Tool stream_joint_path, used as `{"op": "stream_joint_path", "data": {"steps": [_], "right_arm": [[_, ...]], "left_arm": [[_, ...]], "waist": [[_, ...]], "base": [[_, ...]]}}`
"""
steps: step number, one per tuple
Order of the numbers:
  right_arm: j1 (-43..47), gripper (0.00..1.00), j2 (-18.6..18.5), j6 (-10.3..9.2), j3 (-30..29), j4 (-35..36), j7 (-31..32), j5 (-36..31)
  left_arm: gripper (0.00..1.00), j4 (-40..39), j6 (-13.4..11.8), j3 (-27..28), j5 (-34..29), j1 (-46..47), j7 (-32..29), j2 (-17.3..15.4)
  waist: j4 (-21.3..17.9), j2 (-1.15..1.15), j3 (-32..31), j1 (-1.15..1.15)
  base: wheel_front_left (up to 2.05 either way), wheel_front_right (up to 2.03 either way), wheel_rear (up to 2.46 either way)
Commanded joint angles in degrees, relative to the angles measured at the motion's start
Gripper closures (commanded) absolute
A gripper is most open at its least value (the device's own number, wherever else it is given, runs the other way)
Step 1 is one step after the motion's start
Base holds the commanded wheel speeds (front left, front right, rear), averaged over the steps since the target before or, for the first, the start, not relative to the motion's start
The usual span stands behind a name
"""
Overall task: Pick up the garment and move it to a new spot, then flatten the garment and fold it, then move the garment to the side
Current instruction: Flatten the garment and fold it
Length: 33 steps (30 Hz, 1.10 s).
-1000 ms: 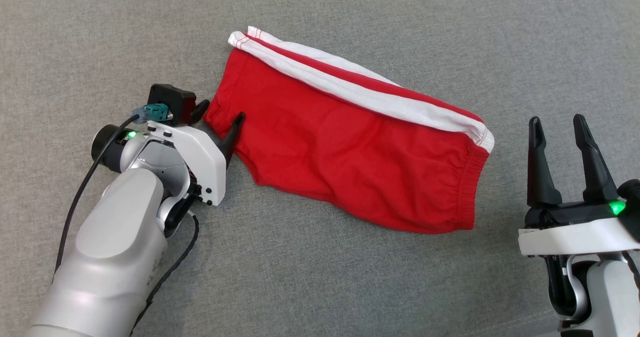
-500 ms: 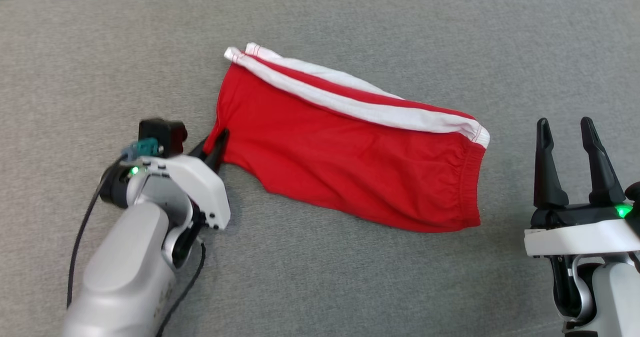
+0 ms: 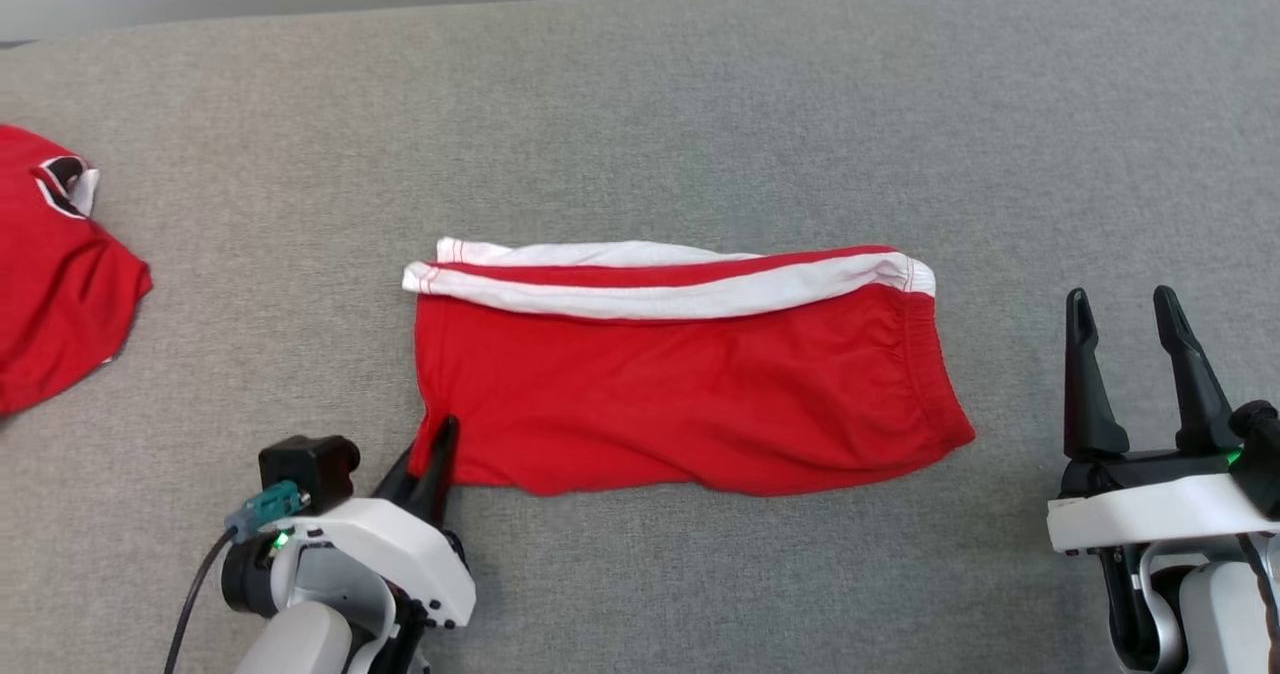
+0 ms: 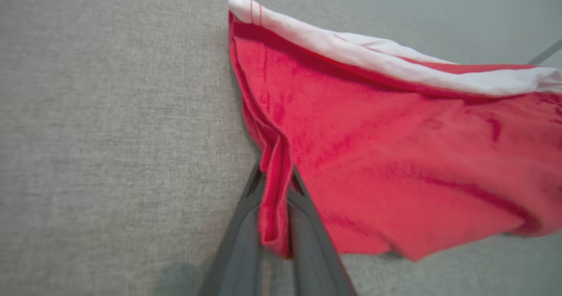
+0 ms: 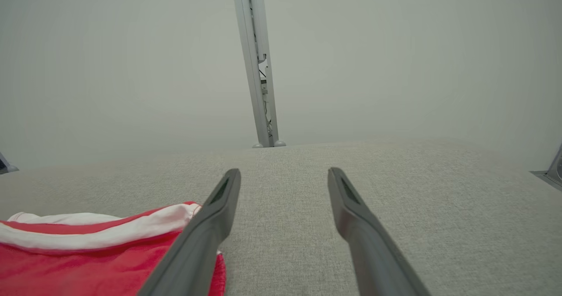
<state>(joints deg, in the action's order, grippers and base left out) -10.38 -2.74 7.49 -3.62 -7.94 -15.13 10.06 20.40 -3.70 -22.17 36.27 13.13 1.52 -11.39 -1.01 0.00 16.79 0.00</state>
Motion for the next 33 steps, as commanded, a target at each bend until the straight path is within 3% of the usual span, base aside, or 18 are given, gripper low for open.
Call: {"op": "stream_joint_path", "data": {"steps": [1, 11, 16, 20, 33], "right_arm": [[0.3, 0.0, -0.34, 0.0, -0.15, 0.02, 0.01, -0.53], [1.48, 0.0, -0.31, 0.0, 0.72, 0.75, 1.96, -3.49], [2.35, 0.0, -0.32, 0.0, 1.03, 1.09, 2.84, -4.37], [2.73, 0.0, -0.32, 0.0, 1.13, 1.01, 3.31, -4.59], [4.36, 0.0, -0.32, 0.0, 0.81, 0.99, 4.32, -4.37]], "left_arm": [[0.0, -0.72, -0.43, 0.27, 0.14, -0.53, 0.28, -0.14], [0.0, -7.88, -2.97, 5.28, -2.46, -2.01, 12.32, -0.11], [0.0, -11.76, -5.62, 9.38, -7.5, -3.78, 13.59, -2.26], [0.0, -14.2, -6.35, 11.24, -10.31, -5.4, 13.66, -3.59], [0.0, -17.85, -4.7, 13.96, -12.12, -12.14, 13.63, -4.85]], "waist": [[0.48, 0.0, -0.59, 0.0], [0.68, 0.0, -3.52, 0.0], [0.55, 0.0, -5.36, 0.0], [0.58, 0.0, -6.09, 0.0], [1.21, 0.0, -8.05, 0.0]], "base": [[0.0, 0.0, 0.0], [0.0, 0.0, 0.0], [0.0, 0.0, 0.0], [0.0, 0.0, 0.0], [0.0, 0.0, 0.0]]}}
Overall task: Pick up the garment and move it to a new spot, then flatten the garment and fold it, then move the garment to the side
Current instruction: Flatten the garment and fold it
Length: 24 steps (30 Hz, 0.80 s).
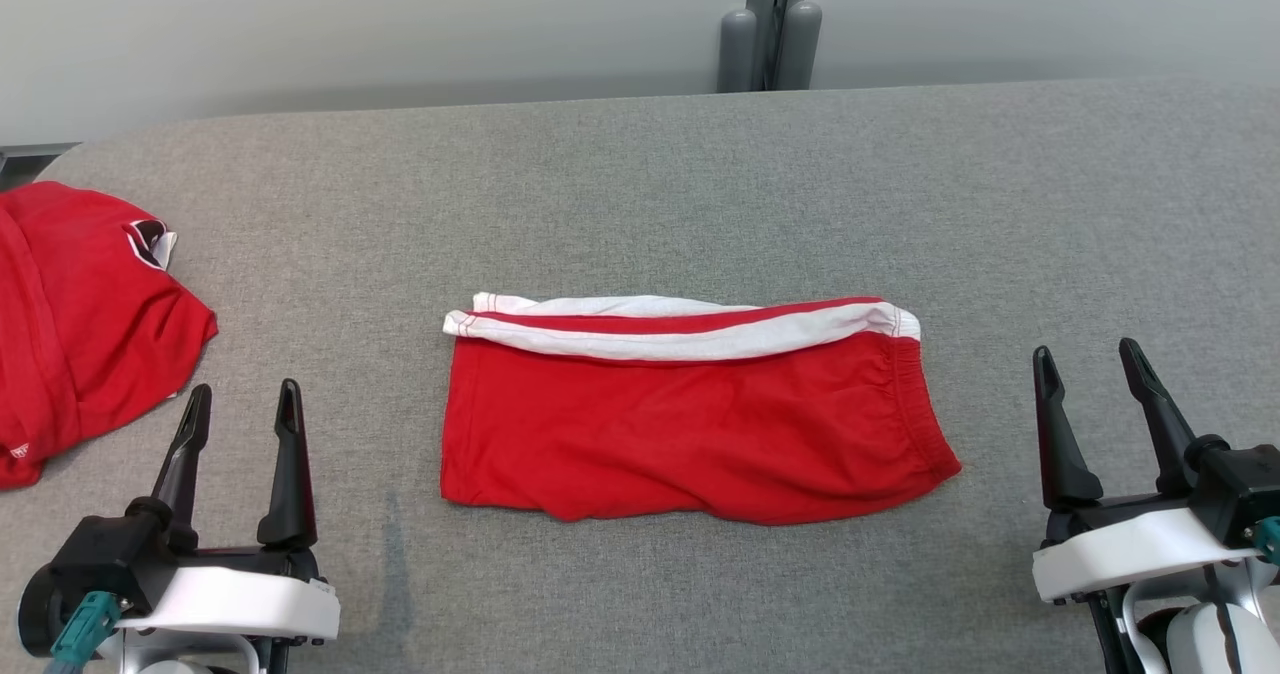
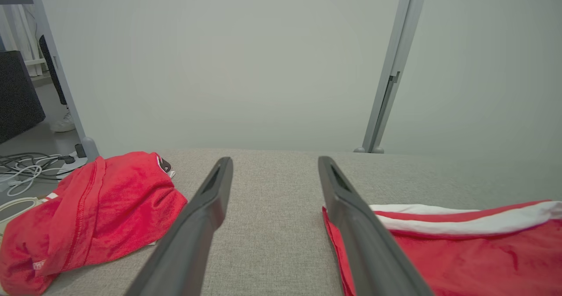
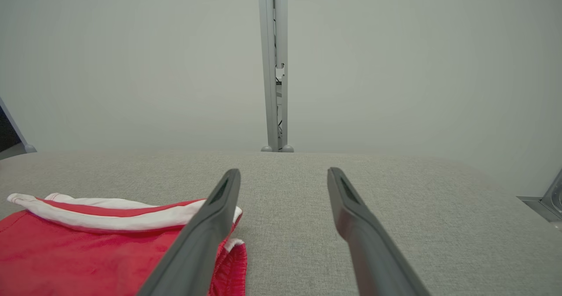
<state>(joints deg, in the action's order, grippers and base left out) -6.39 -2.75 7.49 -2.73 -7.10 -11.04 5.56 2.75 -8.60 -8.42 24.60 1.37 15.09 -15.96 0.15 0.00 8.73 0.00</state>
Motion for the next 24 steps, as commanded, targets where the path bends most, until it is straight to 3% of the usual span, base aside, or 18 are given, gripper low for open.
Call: {"op": "stream_joint_path", "data": {"steps": [1, 14, 24], "right_arm": [[0.34, 0.0, -0.3, 0.0, 0.0, 0.14, 0.28, 0.16], [0.12, 0.0, -0.3, 0.0, -0.35, -0.56, 0.35, 0.35], [-2.99, 0.0, -0.31, 0.0, 1.48, -5.34, 3.81, -0.13]], "left_arm": [[0.0, -0.19, 0.26, 0.13, -0.49, -0.43, 0.06, -0.29], [0.0, 0.37, 0.37, -0.64, -0.37, 0.55, -0.02, -0.34], [0.0, 1.53, 2.11, -2.27, -0.28, 4.99, -0.18, 0.45]], "waist": [[0.08, 0.0, 0.01, 0.0], [0.75, 0.0, 0.4, 0.0], [4.89, 0.0, 4.47, 0.0]], "base": [[0.0, 0.0, 0.0], [0.0, 0.0, 0.0], [0.0, 0.0, 0.0]]}}
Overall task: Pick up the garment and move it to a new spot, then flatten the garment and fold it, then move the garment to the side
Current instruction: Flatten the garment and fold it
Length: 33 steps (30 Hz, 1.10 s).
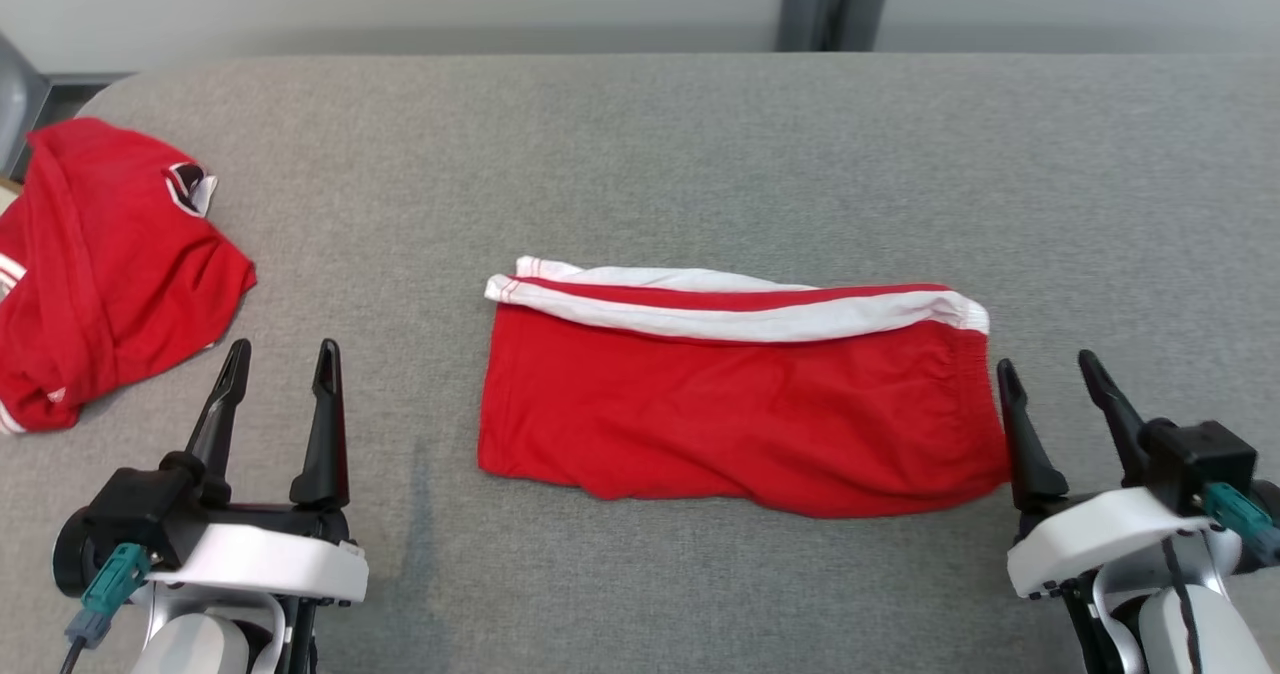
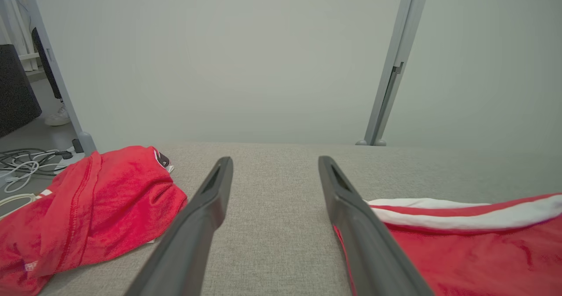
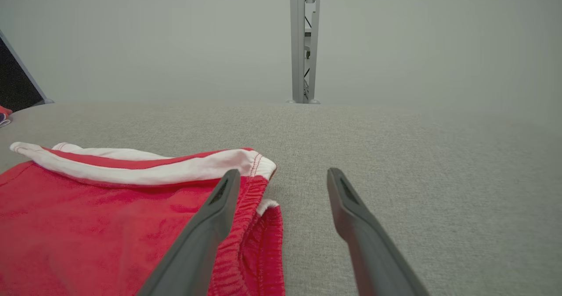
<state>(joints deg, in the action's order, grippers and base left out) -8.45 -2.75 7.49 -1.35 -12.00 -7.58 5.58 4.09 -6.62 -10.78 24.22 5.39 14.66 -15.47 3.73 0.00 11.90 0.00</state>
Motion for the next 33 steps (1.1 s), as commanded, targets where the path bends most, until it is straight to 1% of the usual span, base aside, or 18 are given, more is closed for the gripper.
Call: {"op": "stream_joint_path", "data": {"steps": [1, 4, 6, 8, 13, 17, 18, 19, 20, 21, 28, 33], "right_arm": [[-1.34, 0.0, -0.31, 0.0, 0.37, -1.7, 1.05, -0.4], [-2.95, 0.0, -0.32, 0.0, 0.93, -3.56, 1.36, -0.2], [-3.86, 0.0, -0.29, 0.0, 1.66, -6.63, 2.75, 0.34], [-5.02, 0.0, -0.64, -0.01, 1.37, -9.0, 2.68, 0.3], [-4.78, 0.0, -0.77, -0.01, -0.05, -13.49, 2.01, 0.87], [-4.26, 0.0, -0.75, -0.07, 0.2, -16.71, 3.18, 2.14], [-4.22, 0.12, -0.73, -0.07, 0.68, -17.43, 3.63, 2.68], [-4.32, 0.57, -0.7, -0.07, 1.08, -17.81, 3.83, 3.24], [-4.48, 0.77, -0.73, -0.07, 1.4, -18.1, 3.86, 3.57], [-4.53, 1.0, -1.16, -0.18, 1.87, -18.52, 4.2, 4.53], [-4.03, 1.0, -3.9, -0.39, 1.25, -18.38, 2.95, 6.86], [-3.61, 1.0, -4.92, -0.34, 1.46, -17.17, 3.11, 8.25]], "left_arm": [[0.0, 0.56, 0.38, 0.08, 0.06, 1.36, 0.31, 0.12], [0.0, 1.12, 0.72, 0.12, -0.01, 2.35, 0.41, 0.47], [0.0, 1.57, 1.13, 0.2, 0.09, 2.92, 0.5, 0.86], [0.0, 2.09, 1.52, 0.21, -0.11, 3.46, 0.47, 1.03], [0.0, 2.69, 2.0, 0.56, -0.68, 3.85, 0.52, 1.68], [0.0, 2.3, 2.21, 1.2, -1.24, 3.95, 0.53, 2.15], [0.0, 2.22, 2.3, 1.35, -1.35, 4.02, 0.49, 2.17], [0.0, 2.15, 2.41, 1.51, -1.53, 4.14, 0.49, 2.25], [0.0, 2.15, 2.53, 1.66, -1.61, 4.23, 0.49, 2.36], [0.0, 1.96, 3.07, 1.96, -1.08, 4.46, 0.49, 2.91], [0.0, 1.95, 3.65, 2.87, -2.14, 4.68, 0.49, 3.1], [0.0, 2.29, 3.99, 3.6, -2.54, 3.96, 0.5, 3.48]], "waist": [[1.72, 0.0, 1.69, 0.0], [2.36, 0.0, 2.49, 0.0], [2.85, 0.0, 3.16, 0.0], [3.35, 0.0, 3.65, 0.0], [3.82, 0.0, 4.06, 0.0], [3.59, 0.0, 4.39, 0.0], [3.44, 0.0, 4.51, 0.0], [3.32, 0.0, 4.65, 0.0], [3.18, 0.0, 4.75, 0.0], [2.83, 0.0, 4.96, 0.0], [1.94, 0.0, 4.74, 0.0], [1.41, 0.0, 4.07, 0.0]], "base": [[0.0, 0.0, 0.0], [0.0, 0.0, 0.0], [0.0, 0.0, 0.0], [0.0, 0.0, 0.0], [0.0, 0.0, 0.0], [0.0, 0.0, 0.0], [0.0, 0.0, 0.0], [0.0, 0.0, 0.0], [0.0, 0.0, 0.0], [0.0, 0.0, 0.0], [0.0, 0.0, 0.0], [0.0, 0.0, 0.0]]}}
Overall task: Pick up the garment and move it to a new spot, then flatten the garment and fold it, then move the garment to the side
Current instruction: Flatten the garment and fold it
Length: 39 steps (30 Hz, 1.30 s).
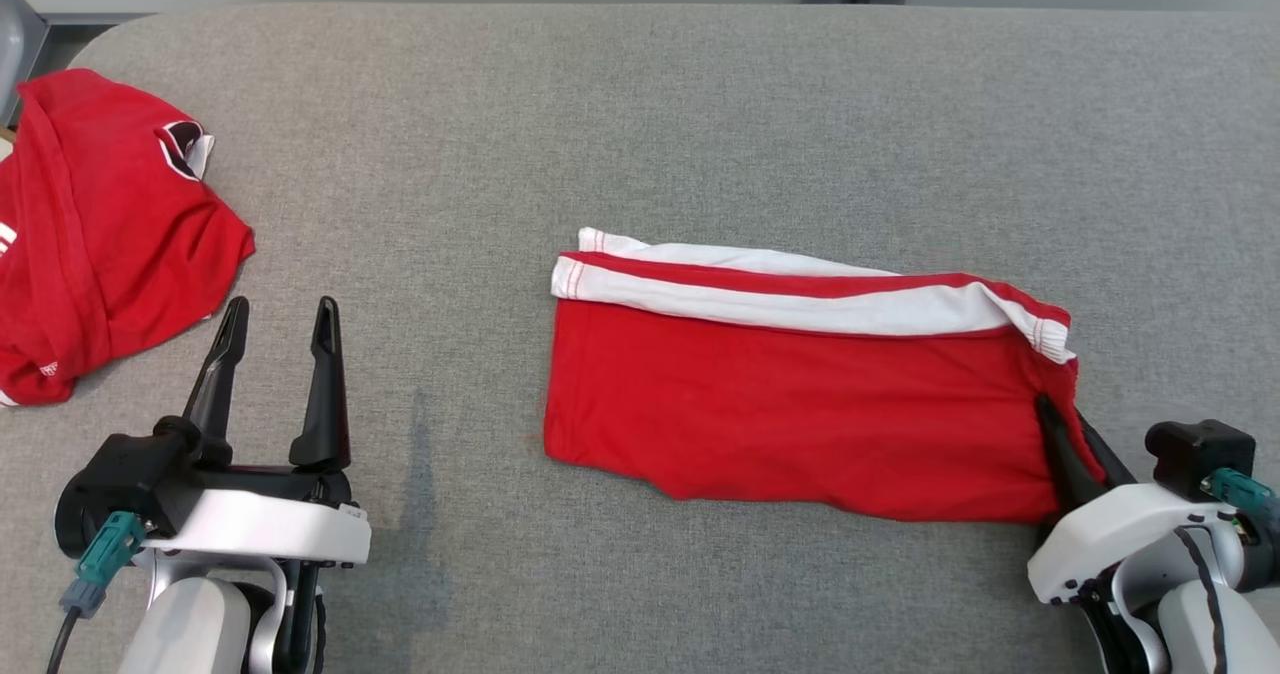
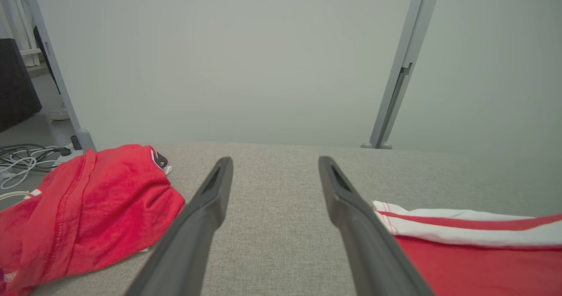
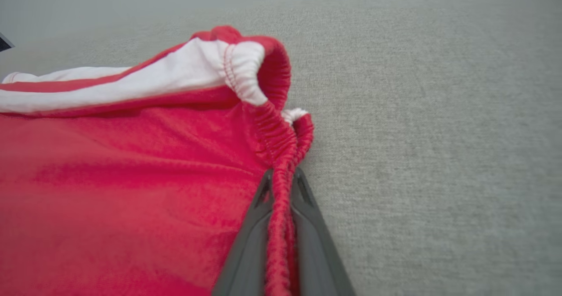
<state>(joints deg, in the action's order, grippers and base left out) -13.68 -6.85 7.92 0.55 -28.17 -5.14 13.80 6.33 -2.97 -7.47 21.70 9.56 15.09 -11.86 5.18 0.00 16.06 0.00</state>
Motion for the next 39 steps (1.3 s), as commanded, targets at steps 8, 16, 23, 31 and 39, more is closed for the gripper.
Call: {"op": "stream_joint_path", "data": {"steps": [8, 16, 23, 31, 39], "right_arm": [[2.28, 1.0, -1.39, -0.42, 2.1, 7.29, 5.6, 8.12], [2.09, 1.0, 0.81, -0.42, 5.32, 20.97, 15.79, 25.73], [-2.08, 1.0, 3.23, -0.42, 10.58, 22.59, 20.58, 35.94], [-7.68, 1.0, 3.79, -0.41, 20.03, 11.88, 15.07, 38.01], [-15.48, 1.0, 3.77, -0.41, 28.93, -1.89, 5.67, 43.38]], "left_arm": [[0.0, 0.9, 0.77, 0.82, -0.56, -0.96, 0.07, 0.65], [0.0, 1.64, 1.35, 0.99, -1.08, -1.22, 0.06, 1.06], [0.0, 2.67, 2.07, 0.72, -0.95, -0.44, 0.06, 2.79], [0.0, 3.57, 3.49, 0.1, -2.1, -0.03, 0.04, 4.73], [0.0, 4.85, 4.86, -0.21, -3.26, 0.94, 0.04, 6.22]], "waist": [[-0.14, 0.0, -1.4, 0.0], [0.99, 0.0, -2.61, 0.0], [4.19, 0.0, -3.37, 0.0], [9.78, 0.0, -3.17, 0.0], [13.46, 0.0, -2.45, 0.0]], "base": [[0.0, 0.0, 0.0], [0.0, 0.0, 0.0], [0.0, 0.0, 0.0], [0.0, 0.0, 0.0], [0.0, 0.0, 0.0]]}}
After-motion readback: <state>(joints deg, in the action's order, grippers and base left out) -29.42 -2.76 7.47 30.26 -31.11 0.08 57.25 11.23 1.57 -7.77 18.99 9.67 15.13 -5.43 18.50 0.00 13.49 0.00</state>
